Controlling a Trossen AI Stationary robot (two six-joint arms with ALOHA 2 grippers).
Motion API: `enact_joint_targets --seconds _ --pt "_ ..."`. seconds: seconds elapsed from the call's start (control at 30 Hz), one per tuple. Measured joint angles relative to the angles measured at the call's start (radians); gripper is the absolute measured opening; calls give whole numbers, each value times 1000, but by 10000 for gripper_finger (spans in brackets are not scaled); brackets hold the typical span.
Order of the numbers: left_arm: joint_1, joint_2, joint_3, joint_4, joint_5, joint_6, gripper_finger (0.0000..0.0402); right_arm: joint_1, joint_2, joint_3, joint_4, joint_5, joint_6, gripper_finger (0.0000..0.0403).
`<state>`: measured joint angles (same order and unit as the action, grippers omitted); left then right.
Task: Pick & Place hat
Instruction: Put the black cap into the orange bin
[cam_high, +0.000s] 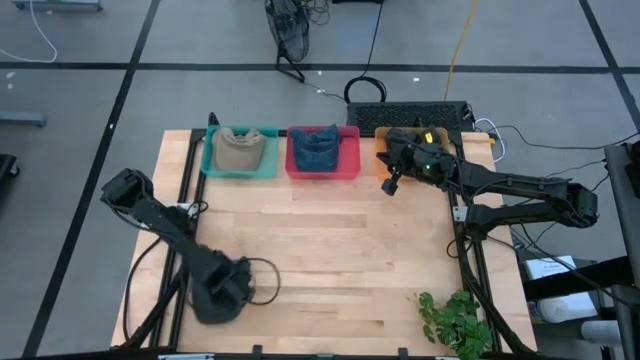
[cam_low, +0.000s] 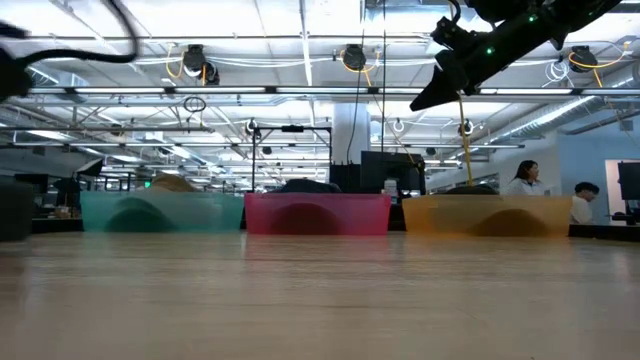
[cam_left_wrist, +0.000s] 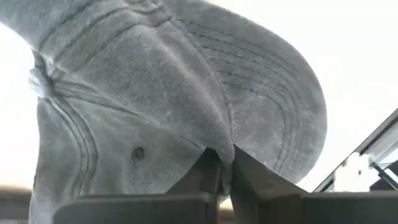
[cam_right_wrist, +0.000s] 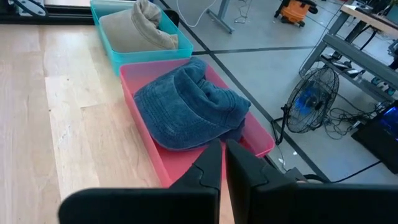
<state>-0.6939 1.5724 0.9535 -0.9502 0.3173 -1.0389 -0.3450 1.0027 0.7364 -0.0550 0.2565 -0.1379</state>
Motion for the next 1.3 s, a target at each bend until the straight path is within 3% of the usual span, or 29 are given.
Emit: enact_joint_targets --seconds 0.13,0.33,0.43,0.57,0.77,0.9,1.07,1.3 --pt "107 -9 81 -8 -63 195 8 0 2 -31 14 0 21 0" --pt "327 -8 224 -13 -296 545 11 0 2 -78 28 -1 22 0" --pt "463 16 272 25 -341 661 6 0 2 -88 28 -1 32 0" --pt "597 78 344 98 -320 773 9 0 2 -90 14 -1 52 0" --pt "702 246 500 89 -281 924 9 0 2 -90 -27 -1 66 0" --pt "730 361 582 96 -266 1013 19 0 2 -90 -86 -1 71 0" --pt "749 453 595 229 -265 1043 20 0 2 -90 -156 -1 116 0" --pt "764 460 595 254 -262 1053 72 0 2 -90 -241 -51 187 0"
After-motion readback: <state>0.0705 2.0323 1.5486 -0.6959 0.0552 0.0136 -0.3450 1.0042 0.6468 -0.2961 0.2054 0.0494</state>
